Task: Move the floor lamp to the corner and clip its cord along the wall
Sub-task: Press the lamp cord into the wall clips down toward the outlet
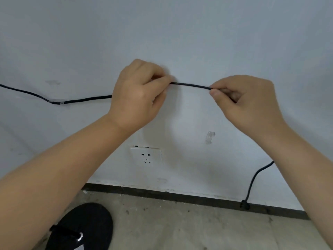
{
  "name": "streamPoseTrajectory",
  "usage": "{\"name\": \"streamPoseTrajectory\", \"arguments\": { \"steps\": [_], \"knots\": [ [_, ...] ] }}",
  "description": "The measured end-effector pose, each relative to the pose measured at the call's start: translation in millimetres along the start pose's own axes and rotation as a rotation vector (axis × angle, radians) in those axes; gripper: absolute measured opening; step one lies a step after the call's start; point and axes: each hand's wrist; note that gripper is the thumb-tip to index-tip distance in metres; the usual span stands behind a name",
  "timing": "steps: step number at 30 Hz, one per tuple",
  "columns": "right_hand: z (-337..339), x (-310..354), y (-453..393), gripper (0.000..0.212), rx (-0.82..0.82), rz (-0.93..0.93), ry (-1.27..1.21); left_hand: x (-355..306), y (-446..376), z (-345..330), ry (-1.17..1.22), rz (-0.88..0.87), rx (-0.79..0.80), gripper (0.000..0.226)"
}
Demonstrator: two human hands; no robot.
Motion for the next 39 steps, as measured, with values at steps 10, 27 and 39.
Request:
{"name": "streamPoseTrajectory", "arguments": {
  "steps": [10, 27, 39],
  "knots": [
    [-15.3, -64.7, 89.1, 0.048, 0.236, -0.56, -0.531, -47.1, 16.9, -36.4, -0.108, -0.189, -0.204, 0.016],
    [-69.7, -96.6, 141.5, 0.04, 0.342, -0.65, -0.519, -133.4, 51.2, -85.2, 0.691, 0.989, -0.092, 0.011],
    [-27.7, -99.9, 110.9, 0.036, 0.529, -0.588, -0.306, -145.9, 32.3, -87.9, 0.564, 1.106, -0.089, 0.039]
  ]
}}
Point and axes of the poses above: each hand's wrist, its own y-axis away from the middle knuckle, its own z-axis out of the back of the hand, x = y × z, and after that the axes turned 6 degrees about -z, right-handed
